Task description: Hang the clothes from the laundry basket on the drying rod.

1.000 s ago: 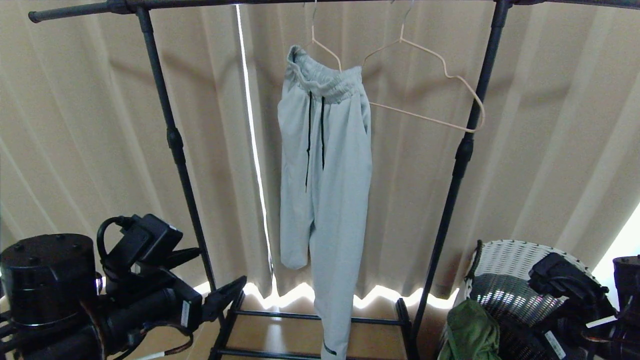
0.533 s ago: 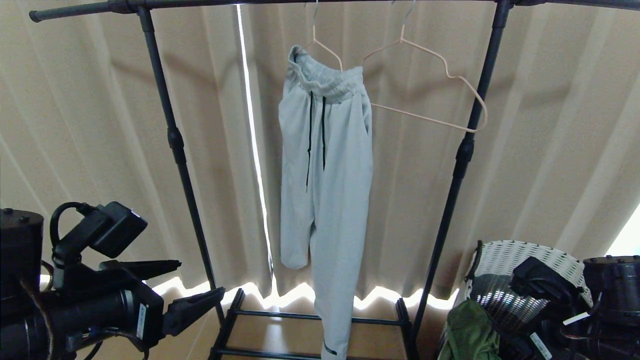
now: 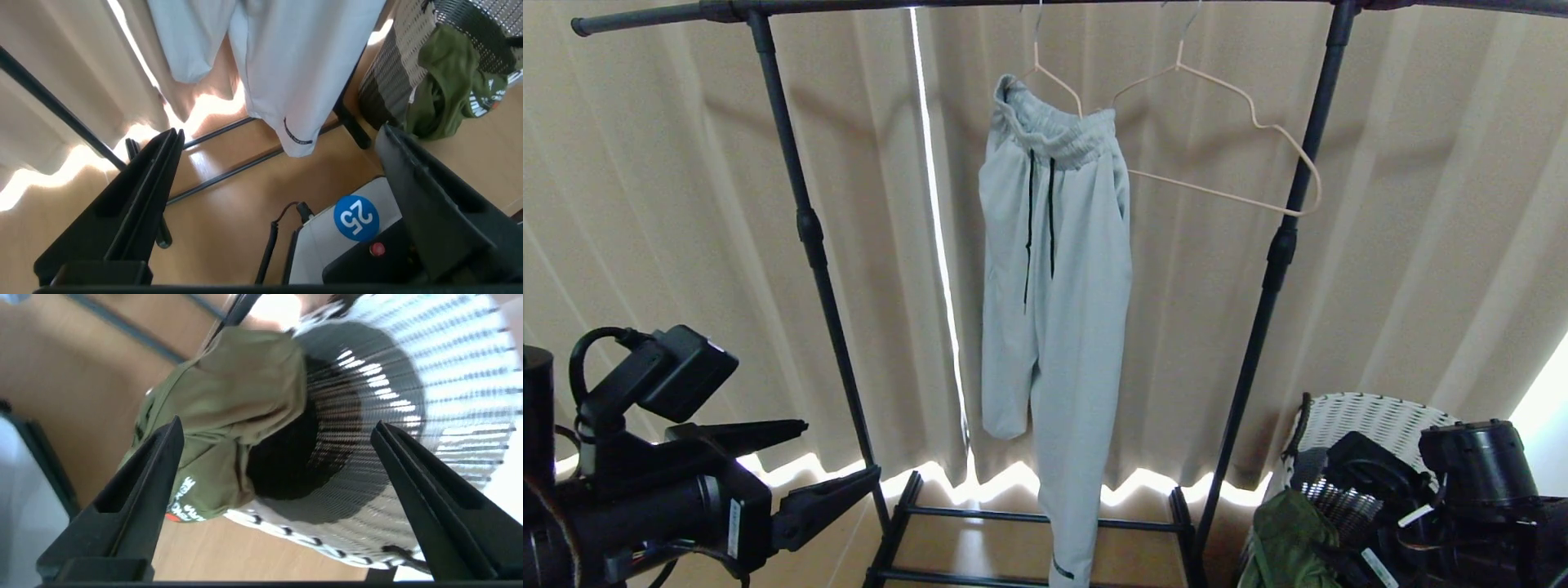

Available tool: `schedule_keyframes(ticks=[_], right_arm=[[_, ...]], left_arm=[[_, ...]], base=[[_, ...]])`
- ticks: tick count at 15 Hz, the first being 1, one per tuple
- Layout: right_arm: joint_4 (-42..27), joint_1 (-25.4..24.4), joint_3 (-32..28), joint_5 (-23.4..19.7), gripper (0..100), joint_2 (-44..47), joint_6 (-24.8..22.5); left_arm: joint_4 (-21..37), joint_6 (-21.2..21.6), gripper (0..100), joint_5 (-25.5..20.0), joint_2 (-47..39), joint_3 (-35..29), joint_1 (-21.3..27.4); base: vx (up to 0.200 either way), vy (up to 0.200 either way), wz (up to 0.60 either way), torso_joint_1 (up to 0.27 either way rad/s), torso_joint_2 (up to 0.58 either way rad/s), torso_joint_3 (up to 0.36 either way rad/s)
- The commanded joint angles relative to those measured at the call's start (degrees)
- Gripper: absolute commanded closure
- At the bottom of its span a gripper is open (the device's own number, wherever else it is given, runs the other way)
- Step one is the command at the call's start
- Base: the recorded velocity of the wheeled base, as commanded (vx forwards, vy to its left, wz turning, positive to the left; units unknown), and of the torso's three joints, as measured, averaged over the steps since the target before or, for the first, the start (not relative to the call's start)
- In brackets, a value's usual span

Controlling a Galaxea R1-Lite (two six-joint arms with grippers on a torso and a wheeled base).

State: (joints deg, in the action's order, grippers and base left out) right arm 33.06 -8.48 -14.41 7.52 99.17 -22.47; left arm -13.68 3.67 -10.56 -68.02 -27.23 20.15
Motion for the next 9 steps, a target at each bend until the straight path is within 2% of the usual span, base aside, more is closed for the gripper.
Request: schedule_keyframes(ticks=[1,4,6,9], right_arm=[[0.25,-0.74,-0.09,-0.23,0,5.95,0.58],[7.19,-3.20,-0.88,0.12,0,15.26,6.56],[10.09,-3.12,-1.41,0.12,0,19.04,6.65],[10.62,-1.27,-4.14,0.04,0,23.09,6.73]], left_arm=[[-0.03,0.11,0,0.01,0.70,0.25,0.15],[-0.12,0.20,0,-0.08,0.44,1.31,0.68],[-0.82,0.20,0,-0.08,0.61,1.66,1.03],[-2.32,0.11,0,-0.08,0.61,2.10,1.03]], base=[[0.000,0.000,0.00,0.000,0.00,0.000],[0.000,0.000,0.00,0.000,0.00,0.000],[0.000,0.000,0.00,0.000,0.00,0.000],[0.000,0.000,0.00,0.000,0.00,0.000]])
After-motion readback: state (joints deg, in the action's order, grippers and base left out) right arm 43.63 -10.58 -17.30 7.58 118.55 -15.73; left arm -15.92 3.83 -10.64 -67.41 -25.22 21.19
